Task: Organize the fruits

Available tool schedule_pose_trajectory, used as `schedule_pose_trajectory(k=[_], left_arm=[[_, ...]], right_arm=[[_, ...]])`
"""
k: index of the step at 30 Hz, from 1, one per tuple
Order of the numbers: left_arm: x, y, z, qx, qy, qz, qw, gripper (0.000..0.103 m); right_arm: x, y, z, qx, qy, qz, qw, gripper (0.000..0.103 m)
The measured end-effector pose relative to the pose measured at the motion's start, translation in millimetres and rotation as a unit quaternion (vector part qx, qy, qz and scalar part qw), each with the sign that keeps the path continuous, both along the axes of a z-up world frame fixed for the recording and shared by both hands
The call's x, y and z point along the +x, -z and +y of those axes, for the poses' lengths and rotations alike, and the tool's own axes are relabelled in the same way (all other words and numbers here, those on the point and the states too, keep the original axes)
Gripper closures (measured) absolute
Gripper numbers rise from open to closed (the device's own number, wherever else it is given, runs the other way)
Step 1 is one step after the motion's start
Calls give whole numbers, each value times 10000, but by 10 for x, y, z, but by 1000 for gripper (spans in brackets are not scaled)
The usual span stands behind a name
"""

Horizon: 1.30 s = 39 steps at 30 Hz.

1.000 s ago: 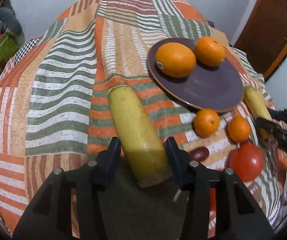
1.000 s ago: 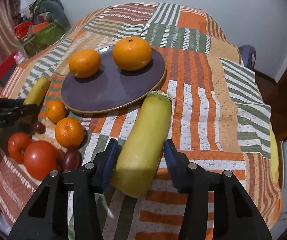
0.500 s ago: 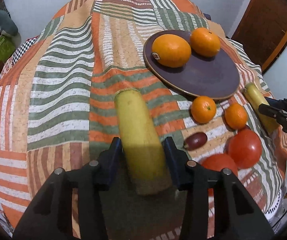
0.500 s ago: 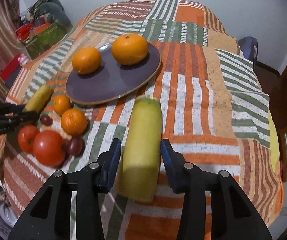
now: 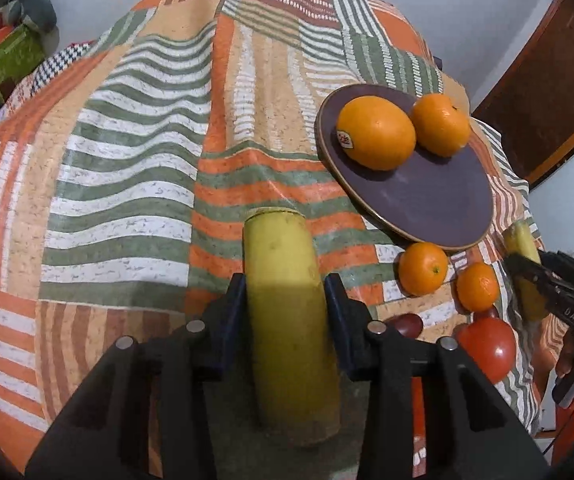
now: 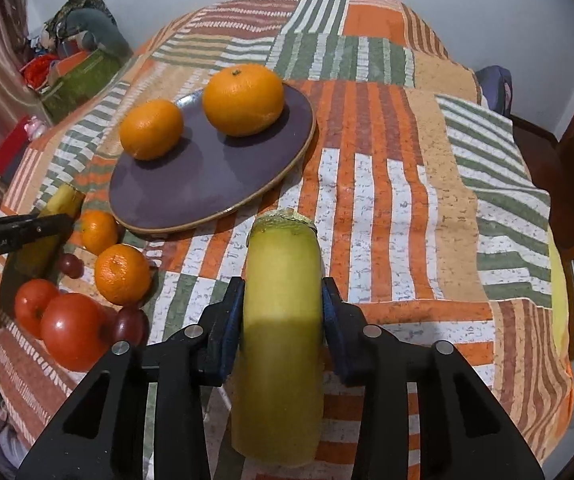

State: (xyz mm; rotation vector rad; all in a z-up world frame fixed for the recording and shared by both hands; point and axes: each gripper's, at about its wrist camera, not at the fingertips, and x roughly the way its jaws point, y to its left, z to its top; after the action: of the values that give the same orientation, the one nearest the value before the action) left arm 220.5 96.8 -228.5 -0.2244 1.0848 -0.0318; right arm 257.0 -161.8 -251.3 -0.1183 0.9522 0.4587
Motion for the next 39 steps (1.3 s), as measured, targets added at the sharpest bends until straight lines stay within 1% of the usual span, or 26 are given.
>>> schedule_pose_trajectory(k=[3, 6, 15, 21, 25, 29, 33, 39], left_arm=[[-68, -126, -37, 167, 2, -170, 9997, 65], [-117, -272, -56, 202, 38, -358, 9991, 66], [-158, -622, -119, 130, 119, -838, 9963, 67], [-83, -760, -187, 40, 198, -1007, 9947, 67], [-3, -804, -275, -12, 296, -1097, 9935, 67], [81, -803, -361, -74, 384, -1105, 9931, 67], [189, -739, -441, -150, 497, -1035, 9933, 67], [320, -640, -517, -142, 636, -972, 9931, 67]], right_arm=[[-52, -87, 6, 39, -41, -151, 9999, 69], [-93, -195, 20, 86, -74, -310, 9995, 69], [-87, -479, 122, 233, -191, -728, 9969, 69], [6, -591, 259, 277, -277, -878, 9954, 69], [95, -602, 379, 275, -337, -905, 9949, 69], [174, -568, 481, 284, -405, -865, 9950, 69], [225, -537, 579, 209, -474, -852, 9950, 69], [342, -436, 745, 38, -602, -770, 9952, 69]])
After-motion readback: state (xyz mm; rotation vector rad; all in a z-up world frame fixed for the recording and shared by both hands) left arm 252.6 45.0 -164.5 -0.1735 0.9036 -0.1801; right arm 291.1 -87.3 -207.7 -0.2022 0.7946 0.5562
